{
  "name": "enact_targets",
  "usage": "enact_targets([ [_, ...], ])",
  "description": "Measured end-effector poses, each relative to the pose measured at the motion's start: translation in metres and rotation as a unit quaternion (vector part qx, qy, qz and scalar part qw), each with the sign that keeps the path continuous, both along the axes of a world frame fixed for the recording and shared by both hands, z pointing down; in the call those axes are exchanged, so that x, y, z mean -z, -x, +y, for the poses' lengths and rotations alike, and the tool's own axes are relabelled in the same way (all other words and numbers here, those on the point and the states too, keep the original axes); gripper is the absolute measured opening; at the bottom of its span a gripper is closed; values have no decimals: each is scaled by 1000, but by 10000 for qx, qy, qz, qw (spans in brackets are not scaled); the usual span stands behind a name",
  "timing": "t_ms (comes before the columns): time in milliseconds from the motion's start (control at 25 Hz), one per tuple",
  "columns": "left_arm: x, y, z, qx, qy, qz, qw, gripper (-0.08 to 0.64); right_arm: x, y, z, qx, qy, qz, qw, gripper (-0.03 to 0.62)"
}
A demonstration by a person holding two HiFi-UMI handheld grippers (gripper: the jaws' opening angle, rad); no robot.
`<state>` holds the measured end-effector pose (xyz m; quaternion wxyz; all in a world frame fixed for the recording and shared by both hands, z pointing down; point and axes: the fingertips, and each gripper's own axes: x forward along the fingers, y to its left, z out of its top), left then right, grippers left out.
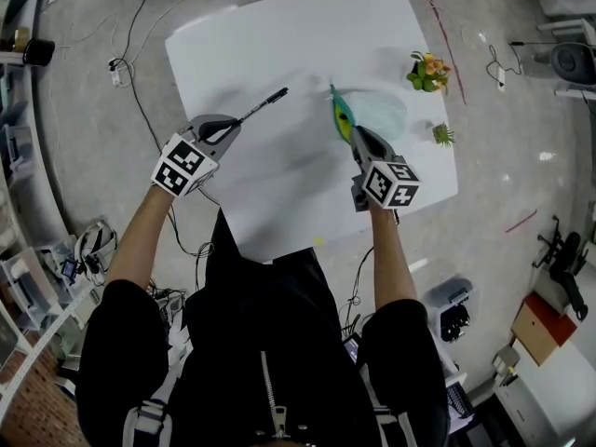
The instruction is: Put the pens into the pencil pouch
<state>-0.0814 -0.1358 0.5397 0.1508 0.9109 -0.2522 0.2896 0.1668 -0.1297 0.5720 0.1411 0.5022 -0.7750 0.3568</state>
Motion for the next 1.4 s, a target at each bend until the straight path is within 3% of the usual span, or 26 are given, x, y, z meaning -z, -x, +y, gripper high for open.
enact_targets([
  [320, 9, -31, 4, -496, 270, 345, 9978, 46, 2, 0, -3, -49, -20, -23, 10000, 46],
  [840, -10, -79, 17, -1206, 643, 312, 9901, 46, 4, -1, -6, -64, -12, -77, 9999, 46],
  [1400, -38, -127, 18, -1675, 1021, 159, 9804, 46, 3, -4, -4, -49, -17, -81, 10000, 46],
])
